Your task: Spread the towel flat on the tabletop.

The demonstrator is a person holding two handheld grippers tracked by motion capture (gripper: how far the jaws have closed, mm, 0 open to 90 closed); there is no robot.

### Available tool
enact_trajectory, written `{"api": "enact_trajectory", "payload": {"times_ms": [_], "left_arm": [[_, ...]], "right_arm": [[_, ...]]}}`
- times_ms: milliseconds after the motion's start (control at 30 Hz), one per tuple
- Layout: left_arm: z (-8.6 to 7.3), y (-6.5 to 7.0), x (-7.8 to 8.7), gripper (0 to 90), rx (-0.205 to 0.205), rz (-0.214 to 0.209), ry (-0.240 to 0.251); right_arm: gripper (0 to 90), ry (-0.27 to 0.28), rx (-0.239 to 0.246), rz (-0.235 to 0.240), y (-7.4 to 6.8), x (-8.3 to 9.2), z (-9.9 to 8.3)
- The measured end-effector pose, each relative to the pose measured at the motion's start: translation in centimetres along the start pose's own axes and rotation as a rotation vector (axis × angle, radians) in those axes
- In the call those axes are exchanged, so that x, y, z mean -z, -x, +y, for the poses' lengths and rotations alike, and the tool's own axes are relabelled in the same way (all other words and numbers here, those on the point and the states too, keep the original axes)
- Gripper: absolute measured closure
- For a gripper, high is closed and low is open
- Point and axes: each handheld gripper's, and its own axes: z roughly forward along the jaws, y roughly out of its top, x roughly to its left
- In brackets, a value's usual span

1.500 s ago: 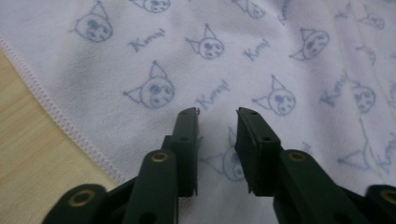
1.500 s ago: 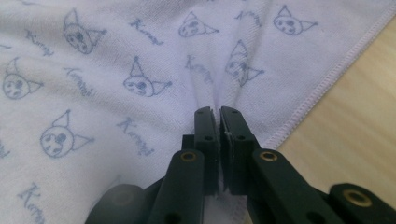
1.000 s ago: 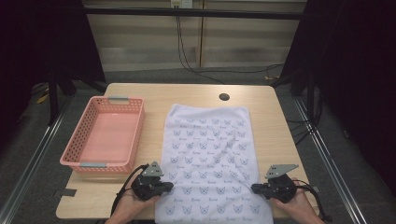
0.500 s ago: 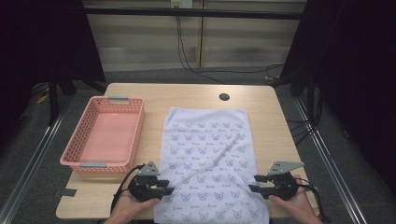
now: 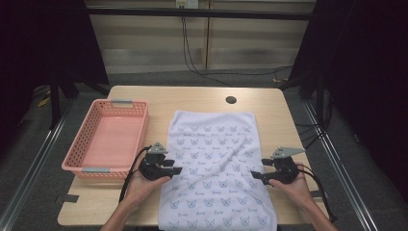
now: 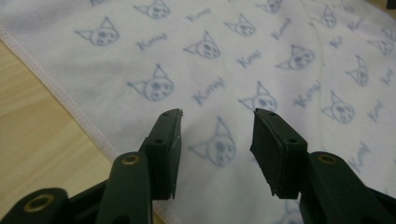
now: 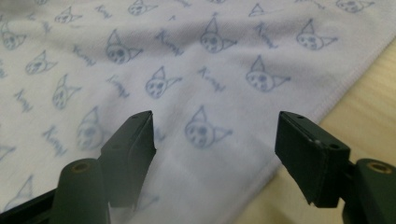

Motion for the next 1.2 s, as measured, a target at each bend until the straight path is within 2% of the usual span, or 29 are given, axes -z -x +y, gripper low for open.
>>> {"api": "enact_trajectory", "payload": {"times_ms": [67,133,200,233,300,333,400,433,467,500,533,567,600,633,667,733,800,833,900,1033,1067,1133,1200], "left_arm": [[0.4,-0.5,-0.4,51.9,-0.002,0.022,-0.004],[0.7,-1.1,-0.7,50.7,0.012,0.02,0.018],[1.0,-1.7,-1.1,50.5,0.035,0.03,0.01],[1.1,-2.0,-1.3,50.2,0.034,0.046,0.013],[1.3,-2.3,-1.7,50.3,0.044,0.051,0.021],[1.4,-2.4,-1.8,50.3,0.038,0.069,0.013],[1.1,-2.4,-2.0,50.8,0.032,0.076,0.01],[1.0,-2.4,-2.0,51.7,0.018,0.083,0.008],[1.0,-2.3,-2.0,53.7,0.027,0.098,0.016],[0.9,-2.1,-2.1,55.0,0.019,0.115,0.021],[0.8,-1.7,-2.1,56.8,-0.014,0.15,0.016],[0.7,-1.4,-2.1,62.4,-0.047,0.173,0.008],[0.7,-1.3,-2.0,67.8,-0.059,0.157,0.002],[0.5,-1.3,-2.0,71.8,-0.036,0.112,0.017],[0.2,-1.4,-1.9,77.2,-0.043,0.079,0.023],[-0.1,-1.4,-1.8,85.7,-0.001,0.022,0.025],[-0.4,-1.0,-1.5,86.6,-0.024,0.007,0.01],[-0.6,-0.7,-1.3,86.8,-0.022,-0.006,0.002],[-1.0,0.1,-0.9,86.9,-0.05,-0.014,-0.012],[-2.1,1.7,0.0,87.0,-0.084,-0.042,-0.04],[-2.4,2.1,0.3,87.0,-0.08,-0.054,-0.056],[-3.0,3.1,0.8,86.9,-0.104,-0.058,-0.063],[-3.7,3.8,1.5,86.9,-0.086,-0.09,-0.091]], "right_arm": [[30.0,0.004,-0.006,0.001,0.6,-0.9,0.7],[32.3,0.006,0.0,-0.022,1.1,-1.9,1.4],[33.7,0.001,-0.002,-0.026,1.5,-3.0,1.9],[34.3,-0.006,-0.005,-0.036,1.6,-3.4,2.1],[35.0,-0.025,0.005,-0.058,1.9,-4.3,2.5],[35.7,-0.032,0.008,-0.07,2.0,-4.7,2.5],[37.3,-0.019,0.019,-0.085,2.1,-4.9,2.6],[40.0,-0.027,0.022,-0.088,2.0,-4.9,2.5],[43.3,-0.028,0.034,-0.088,1.9,-4.8,2.5],[51.3,-0.034,0.032,-0.088,1.9,-4.6,2.5],[60.0,-0.047,0.027,-0.09,1.8,-4.3,2.4],[67.7,-0.051,0.039,-0.081,1.7,-4.1,2.3],[75.7,-0.059,0.037,-0.079,1.7,-3.8,2.2],[79.4,-0.058,0.028,-0.073,1.7,-3.5,1.9],[82.1,-0.054,0.032,-0.071,1.6,-3.2,1.6],[85.3,-0.073,0.02,-0.06,1.3,-2.5,1.1],[85.8,-0.076,0.023,-0.043,0.8,-1.8,0.5],[85.8,-0.074,0.022,-0.04,0.6,-1.4,0.1],[85.7,-0.074,0.004,-0.013,0.2,-0.6,-0.7],[85.5,-0.099,0.018,0.038,-1.4,1.0,-2.1],[85.5,-0.108,0.022,0.049,-1.7,1.3,-2.4],[85.2,-0.118,0.031,0.067,-2.5,1.9,-2.9],[85.3,-0.131,0.04,0.096,-3.3,2.3,-3.2]]}}
